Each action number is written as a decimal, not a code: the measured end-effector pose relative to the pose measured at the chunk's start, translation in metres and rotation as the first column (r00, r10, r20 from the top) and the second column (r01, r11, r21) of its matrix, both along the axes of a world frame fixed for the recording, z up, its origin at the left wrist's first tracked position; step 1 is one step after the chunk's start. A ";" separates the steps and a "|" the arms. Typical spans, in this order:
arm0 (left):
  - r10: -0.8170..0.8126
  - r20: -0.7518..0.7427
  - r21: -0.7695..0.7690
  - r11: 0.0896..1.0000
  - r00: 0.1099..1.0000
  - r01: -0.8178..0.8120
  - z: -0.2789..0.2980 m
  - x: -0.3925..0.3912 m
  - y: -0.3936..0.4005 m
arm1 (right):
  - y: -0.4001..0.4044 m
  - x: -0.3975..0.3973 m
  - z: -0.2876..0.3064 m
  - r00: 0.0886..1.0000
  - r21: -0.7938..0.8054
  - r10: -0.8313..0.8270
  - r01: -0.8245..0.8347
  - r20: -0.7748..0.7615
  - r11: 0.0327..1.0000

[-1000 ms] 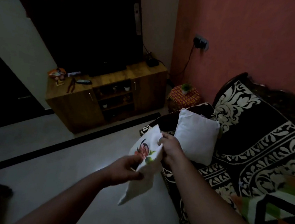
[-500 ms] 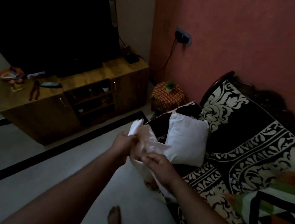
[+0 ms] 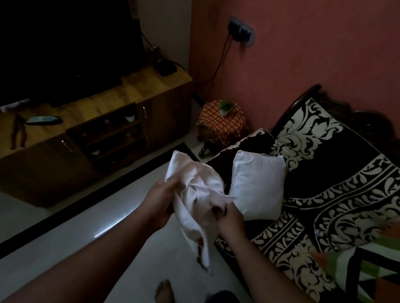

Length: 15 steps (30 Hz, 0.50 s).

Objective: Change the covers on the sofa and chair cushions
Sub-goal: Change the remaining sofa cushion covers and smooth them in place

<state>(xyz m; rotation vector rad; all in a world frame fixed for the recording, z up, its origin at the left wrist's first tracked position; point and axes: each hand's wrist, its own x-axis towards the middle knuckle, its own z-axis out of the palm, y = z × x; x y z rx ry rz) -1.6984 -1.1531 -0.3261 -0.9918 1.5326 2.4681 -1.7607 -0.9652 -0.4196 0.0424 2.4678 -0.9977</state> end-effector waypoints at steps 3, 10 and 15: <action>-0.010 0.044 -0.491 0.870 0.999 0.030 -0.013 -0.002 -0.027 | -0.003 -0.020 0.002 0.994 -0.137 -0.102 0.098 -0.027 0.986; -0.046 0.551 -0.830 0.074 0.833 0.553 -0.037 -0.023 -0.058 | -0.017 -0.085 0.039 0.985 -0.304 0.127 -0.087 0.116 0.949; 0.001 0.780 -0.594 -0.310 0.625 0.742 -0.029 -0.064 -0.044 | -0.036 -0.114 0.060 0.910 -0.462 0.409 -0.336 0.064 0.821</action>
